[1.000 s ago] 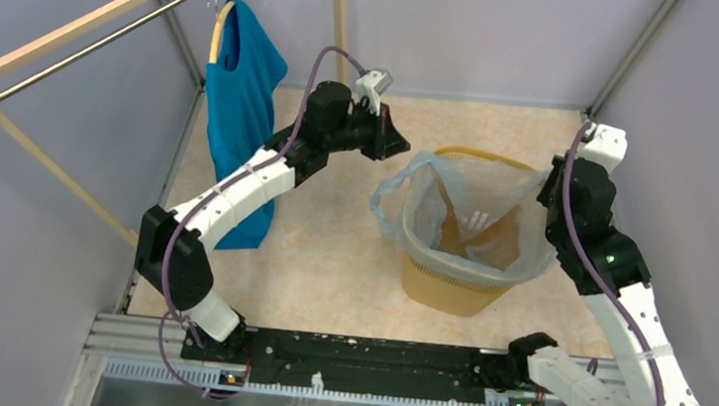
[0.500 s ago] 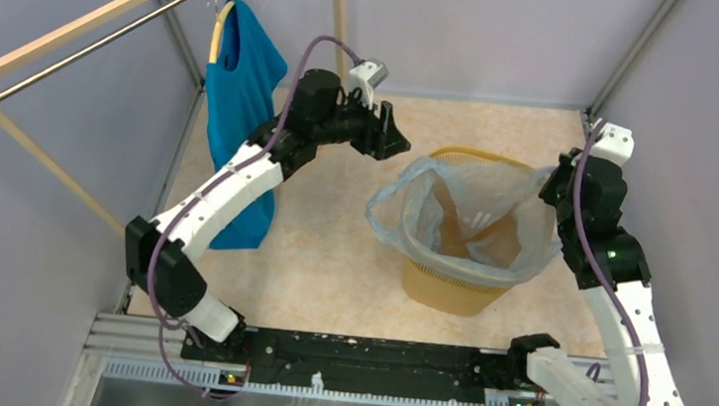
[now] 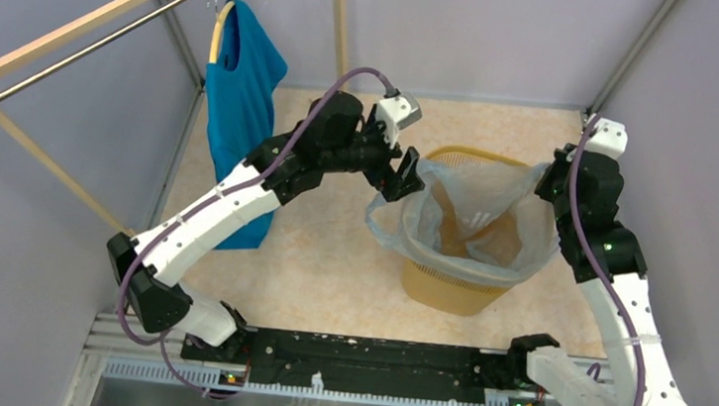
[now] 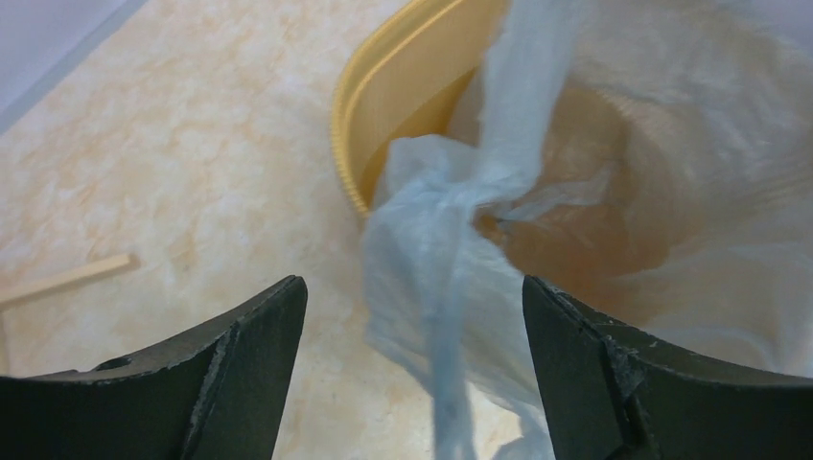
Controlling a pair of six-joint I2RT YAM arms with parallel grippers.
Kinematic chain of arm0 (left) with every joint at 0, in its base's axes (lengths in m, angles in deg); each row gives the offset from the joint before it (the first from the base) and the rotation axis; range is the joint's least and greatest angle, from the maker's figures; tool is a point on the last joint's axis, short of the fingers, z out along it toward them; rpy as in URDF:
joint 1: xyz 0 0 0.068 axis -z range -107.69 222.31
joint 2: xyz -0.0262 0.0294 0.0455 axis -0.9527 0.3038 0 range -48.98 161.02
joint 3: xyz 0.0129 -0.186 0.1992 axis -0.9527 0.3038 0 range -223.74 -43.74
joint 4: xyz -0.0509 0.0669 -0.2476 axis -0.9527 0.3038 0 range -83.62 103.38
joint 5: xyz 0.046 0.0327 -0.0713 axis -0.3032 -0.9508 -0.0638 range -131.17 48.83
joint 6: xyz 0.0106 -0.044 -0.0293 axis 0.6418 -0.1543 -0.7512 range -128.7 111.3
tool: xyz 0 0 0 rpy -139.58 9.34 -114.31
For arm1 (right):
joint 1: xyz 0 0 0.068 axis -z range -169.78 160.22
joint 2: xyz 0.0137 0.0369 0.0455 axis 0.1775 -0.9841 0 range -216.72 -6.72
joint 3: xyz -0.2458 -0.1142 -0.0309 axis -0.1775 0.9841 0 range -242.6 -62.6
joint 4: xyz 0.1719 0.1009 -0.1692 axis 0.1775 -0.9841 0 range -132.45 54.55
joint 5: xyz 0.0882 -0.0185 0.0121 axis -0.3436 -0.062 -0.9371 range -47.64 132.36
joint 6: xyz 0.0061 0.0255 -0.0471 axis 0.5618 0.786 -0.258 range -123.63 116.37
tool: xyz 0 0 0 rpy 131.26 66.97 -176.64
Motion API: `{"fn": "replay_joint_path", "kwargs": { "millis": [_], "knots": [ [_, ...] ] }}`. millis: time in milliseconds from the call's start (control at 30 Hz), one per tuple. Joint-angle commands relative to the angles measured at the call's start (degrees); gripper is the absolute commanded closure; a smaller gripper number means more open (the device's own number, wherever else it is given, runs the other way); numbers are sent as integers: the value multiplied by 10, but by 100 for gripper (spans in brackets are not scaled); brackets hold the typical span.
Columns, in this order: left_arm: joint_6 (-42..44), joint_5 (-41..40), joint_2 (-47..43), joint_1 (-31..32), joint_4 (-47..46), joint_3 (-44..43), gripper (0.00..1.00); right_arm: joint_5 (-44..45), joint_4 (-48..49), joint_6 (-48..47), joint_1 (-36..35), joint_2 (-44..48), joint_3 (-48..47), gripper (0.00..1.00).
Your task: Put the trash bags into the trash bin
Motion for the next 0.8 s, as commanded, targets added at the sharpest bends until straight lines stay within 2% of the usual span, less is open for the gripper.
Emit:
{"fn": "replay_joint_path", "kwargs": {
  "millis": [0,100,233,367,500,700,767],
  "knots": [
    [29,-104,8,-9,9,-5,15,-10,0,-9,2,2,-7,100],
    [32,-129,11,-10,0,-8,24,-6,1,-12,5,3,-1,100],
    [32,-122,32,-10,9,-28,40,-7,-3,-12,9,0,-1,96],
    [28,-115,42,-10,6,-44,53,-26,-25,-10,9,9,-16,73],
    [25,-90,59,-10,5,-64,61,-48,-68,-20,9,31,-46,63],
    [24,-77,72,-10,8,-67,75,-42,-85,-52,9,75,-27,59],
    [23,-81,71,-10,3,-61,80,-32,-78,-52,9,75,-20,64]
  ]
}}
